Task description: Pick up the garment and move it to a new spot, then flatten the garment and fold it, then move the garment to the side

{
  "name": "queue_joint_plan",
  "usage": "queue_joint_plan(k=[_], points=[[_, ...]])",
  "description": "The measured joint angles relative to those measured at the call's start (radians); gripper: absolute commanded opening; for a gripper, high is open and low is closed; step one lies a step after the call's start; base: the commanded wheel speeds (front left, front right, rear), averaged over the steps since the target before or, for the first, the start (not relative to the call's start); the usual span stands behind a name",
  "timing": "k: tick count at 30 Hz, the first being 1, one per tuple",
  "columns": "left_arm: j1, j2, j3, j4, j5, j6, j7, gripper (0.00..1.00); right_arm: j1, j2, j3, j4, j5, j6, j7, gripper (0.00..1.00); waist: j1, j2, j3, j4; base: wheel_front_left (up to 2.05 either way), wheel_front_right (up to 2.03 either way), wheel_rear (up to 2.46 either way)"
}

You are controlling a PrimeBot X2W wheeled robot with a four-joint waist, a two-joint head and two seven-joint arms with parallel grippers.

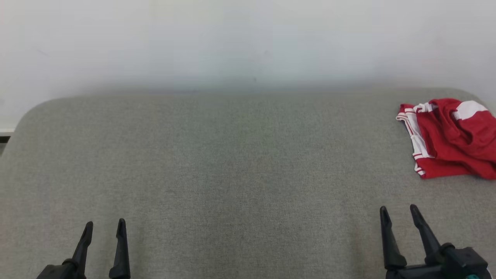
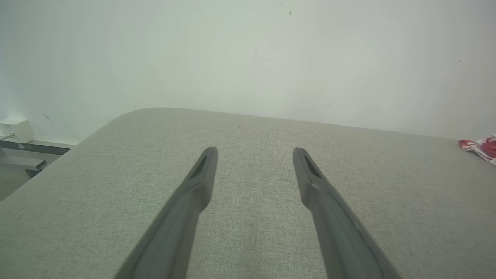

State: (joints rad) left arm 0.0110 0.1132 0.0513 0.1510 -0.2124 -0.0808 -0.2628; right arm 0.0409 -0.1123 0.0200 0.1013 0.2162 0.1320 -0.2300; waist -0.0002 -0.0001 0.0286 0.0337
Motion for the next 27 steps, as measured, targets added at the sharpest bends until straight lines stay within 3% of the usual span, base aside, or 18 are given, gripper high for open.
queue_joint_plan(k=[25, 26, 27], points=[[0.014, -0.012, 0.013, 0.008, 0.004, -0.015, 0.000, 1.00, -0.005, 0.047, 0.011, 0.052, -0.026, 0.000, -0.017, 1.00, 0.0002, 0.0001, -0.047, 0.003, 0.00, 0.00, 0.00], [0.014, -0.012, 0.015, 0.009, 0.011, -0.008, 0.000, 0.00, -0.005, 0.047, 0.010, 0.053, -0.026, 0.000, -0.017, 0.00, 0.0002, 0.0001, -0.048, 0.002, 0.00, 0.00, 0.00], [0.019, -0.014, 0.013, 0.027, 0.011, -0.008, 0.001, 0.00, 0.005, 0.047, 0.012, 0.069, -0.026, 0.000, -0.016, 0.00, 0.0001, 0.0001, -0.048, 0.002, 0.00, 0.00, 0.00]])
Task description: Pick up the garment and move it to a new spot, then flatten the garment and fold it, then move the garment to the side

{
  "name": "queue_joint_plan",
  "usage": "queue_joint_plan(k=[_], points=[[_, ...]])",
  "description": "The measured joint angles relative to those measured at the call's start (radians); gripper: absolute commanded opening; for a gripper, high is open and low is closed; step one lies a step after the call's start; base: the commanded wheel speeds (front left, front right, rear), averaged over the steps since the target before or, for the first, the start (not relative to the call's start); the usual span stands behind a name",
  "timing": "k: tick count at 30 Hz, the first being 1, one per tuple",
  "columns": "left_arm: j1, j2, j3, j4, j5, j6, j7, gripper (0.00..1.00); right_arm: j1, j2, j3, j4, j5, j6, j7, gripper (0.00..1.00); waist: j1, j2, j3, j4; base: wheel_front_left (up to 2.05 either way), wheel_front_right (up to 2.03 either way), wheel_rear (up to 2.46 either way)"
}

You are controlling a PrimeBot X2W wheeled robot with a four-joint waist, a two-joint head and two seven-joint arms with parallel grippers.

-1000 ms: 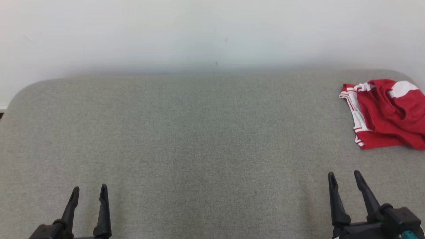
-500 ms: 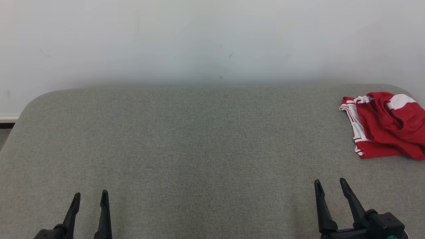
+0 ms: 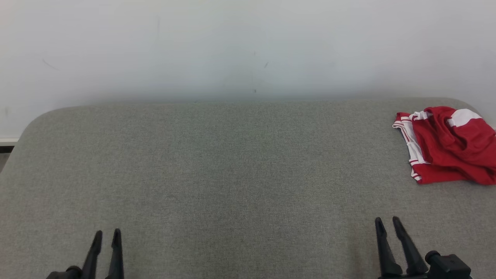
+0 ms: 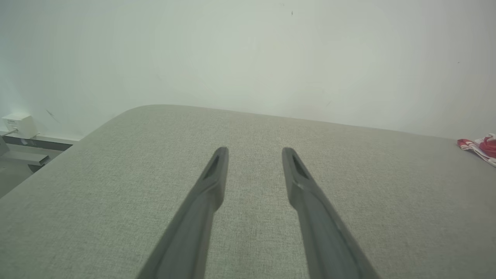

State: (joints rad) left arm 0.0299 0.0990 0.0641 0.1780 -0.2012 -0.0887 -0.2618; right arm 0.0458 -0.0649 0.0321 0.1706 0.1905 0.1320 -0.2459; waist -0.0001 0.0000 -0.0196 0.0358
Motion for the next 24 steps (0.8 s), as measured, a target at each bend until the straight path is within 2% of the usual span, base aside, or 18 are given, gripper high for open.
queue_joint_plan(k=[4, 24], points=[[0.012, -0.010, -0.003, 0.036, -0.007, 0.000, 0.009, 0.00, 0.024, 0.001, 0.002, 0.035, 0.007, 0.000, 0.004, 0.00, 0.0000, 0.0000, 0.000, 0.000, 0.00, 0.00, 0.00], [-0.009, -0.020, 0.008, 0.047, -0.359, -0.009, 0.102, 0.00, -0.007, -0.001, -0.021, 0.045, 0.373, 0.000, 0.084, 0.00, 0.0001, 0.0000, 0.004, -0.006, 0.00, 0.00, 0.00]])
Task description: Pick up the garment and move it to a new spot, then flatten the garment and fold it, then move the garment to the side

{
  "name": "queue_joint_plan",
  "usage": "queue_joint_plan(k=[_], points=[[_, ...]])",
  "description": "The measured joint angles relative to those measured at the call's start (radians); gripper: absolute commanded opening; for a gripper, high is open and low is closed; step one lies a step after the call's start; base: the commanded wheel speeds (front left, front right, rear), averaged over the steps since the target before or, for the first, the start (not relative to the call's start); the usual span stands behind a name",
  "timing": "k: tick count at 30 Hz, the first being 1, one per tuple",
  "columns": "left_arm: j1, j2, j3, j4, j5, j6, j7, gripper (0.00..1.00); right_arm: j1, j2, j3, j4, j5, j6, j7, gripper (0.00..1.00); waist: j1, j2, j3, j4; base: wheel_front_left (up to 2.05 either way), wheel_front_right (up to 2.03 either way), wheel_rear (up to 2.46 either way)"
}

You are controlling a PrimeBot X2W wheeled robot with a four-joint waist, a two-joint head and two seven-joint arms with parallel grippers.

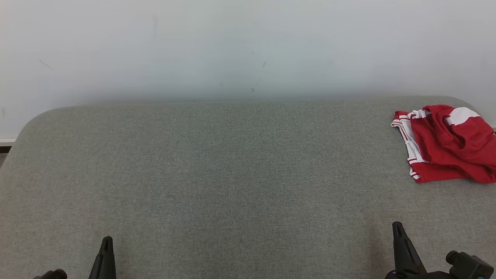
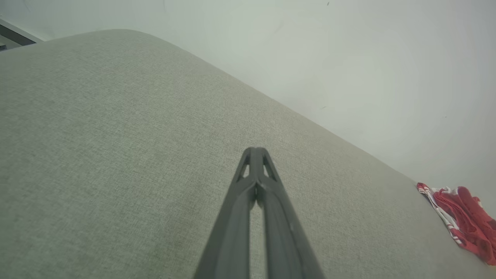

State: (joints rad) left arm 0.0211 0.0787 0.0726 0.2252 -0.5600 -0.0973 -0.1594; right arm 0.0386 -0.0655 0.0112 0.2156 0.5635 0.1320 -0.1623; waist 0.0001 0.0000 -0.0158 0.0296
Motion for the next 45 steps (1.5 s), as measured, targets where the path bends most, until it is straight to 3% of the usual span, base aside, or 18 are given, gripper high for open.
queue_joint_plan(k=[21, 45], points=[[-0.035, -0.007, 0.011, 0.004, -0.300, -0.009, 0.077, 0.00, -0.040, -0.001, -0.027, 0.008, 0.305, 0.000, 0.072, 0.00, 0.0000, 0.0000, 0.004, -0.006, 0.00, 0.00, 0.00], [-0.065, -0.015, 0.020, 0.009, -0.559, -0.017, 0.145, 0.00, -0.076, -0.001, -0.054, 0.015, 0.569, 0.000, 0.137, 0.00, 0.0000, 0.0000, 0.008, -0.012, 0.00, 0.00, 0.00]])
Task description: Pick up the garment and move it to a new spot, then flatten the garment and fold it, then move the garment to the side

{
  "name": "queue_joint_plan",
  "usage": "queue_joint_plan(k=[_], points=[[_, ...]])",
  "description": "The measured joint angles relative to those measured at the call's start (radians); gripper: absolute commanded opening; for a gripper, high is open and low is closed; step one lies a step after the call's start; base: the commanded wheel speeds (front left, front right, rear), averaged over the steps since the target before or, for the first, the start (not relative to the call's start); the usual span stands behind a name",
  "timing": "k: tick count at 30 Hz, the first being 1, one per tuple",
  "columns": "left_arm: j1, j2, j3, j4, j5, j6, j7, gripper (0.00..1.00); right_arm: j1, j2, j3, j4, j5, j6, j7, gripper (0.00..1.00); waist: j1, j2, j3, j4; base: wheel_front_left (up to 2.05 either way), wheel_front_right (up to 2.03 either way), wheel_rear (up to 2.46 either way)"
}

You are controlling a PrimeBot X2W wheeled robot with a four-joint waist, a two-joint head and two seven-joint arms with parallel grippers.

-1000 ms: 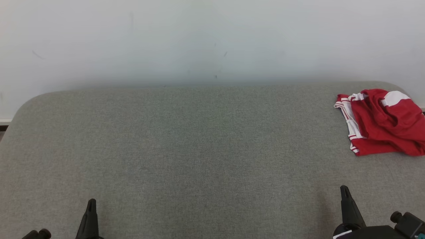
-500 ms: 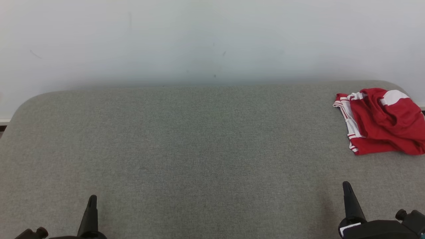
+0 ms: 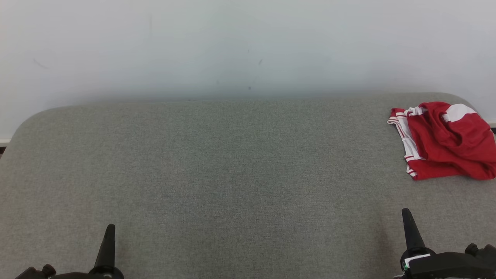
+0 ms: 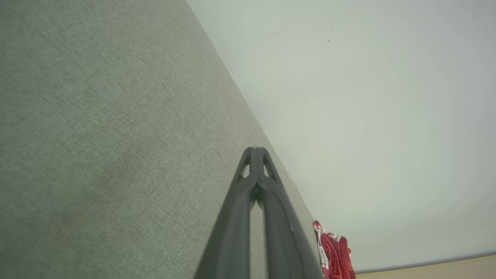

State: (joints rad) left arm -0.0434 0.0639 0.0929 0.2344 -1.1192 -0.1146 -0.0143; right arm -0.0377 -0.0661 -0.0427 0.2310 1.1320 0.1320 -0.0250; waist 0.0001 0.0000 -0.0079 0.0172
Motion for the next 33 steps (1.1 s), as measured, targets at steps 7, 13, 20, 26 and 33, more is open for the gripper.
queue_joint_plan(k=[7, 13, 20, 26, 33], points=[[-0.010, -0.002, 0.003, 0.002, -0.068, -0.001, 0.019, 0.00, -0.007, 0.000, -0.008, 0.002, 0.069, 0.000, 0.017, 0.00, 0.0000, 0.0000, 0.001, -0.002, 0.00, 0.00, 0.00], [-0.016, -0.003, 0.006, 0.003, -0.125, -0.001, 0.033, 0.00, -0.019, 0.000, -0.014, 0.003, 0.125, 0.000, 0.034, 0.00, 0.0000, 0.0000, 0.002, -0.004, 0.00, 0.00, 0.00], [-0.024, -0.005, 0.008, 0.005, -0.186, -0.002, 0.050, 0.00, -0.025, 0.001, -0.021, 0.005, 0.187, 0.000, 0.048, 0.00, 0.0000, 0.0000, 0.004, -0.006, 0.00, 0.00, 0.00], [-0.031, -0.007, 0.011, 0.006, -0.244, -0.008, 0.064, 0.00, -0.032, 0.001, -0.028, 0.007, 0.245, 0.000, 0.064, 0.00, 0.0000, 0.0000, 0.005, -0.008, 0.00, 0.00, 0.00], [-0.036, -0.008, 0.013, 0.007, -0.301, -0.009, 0.079, 0.00, -0.042, 0.002, -0.035, 0.008, 0.300, 0.000, 0.078, 0.00, -0.0002, 0.0000, 0.006, -0.010, 0.00, 0.00, 0.00]])
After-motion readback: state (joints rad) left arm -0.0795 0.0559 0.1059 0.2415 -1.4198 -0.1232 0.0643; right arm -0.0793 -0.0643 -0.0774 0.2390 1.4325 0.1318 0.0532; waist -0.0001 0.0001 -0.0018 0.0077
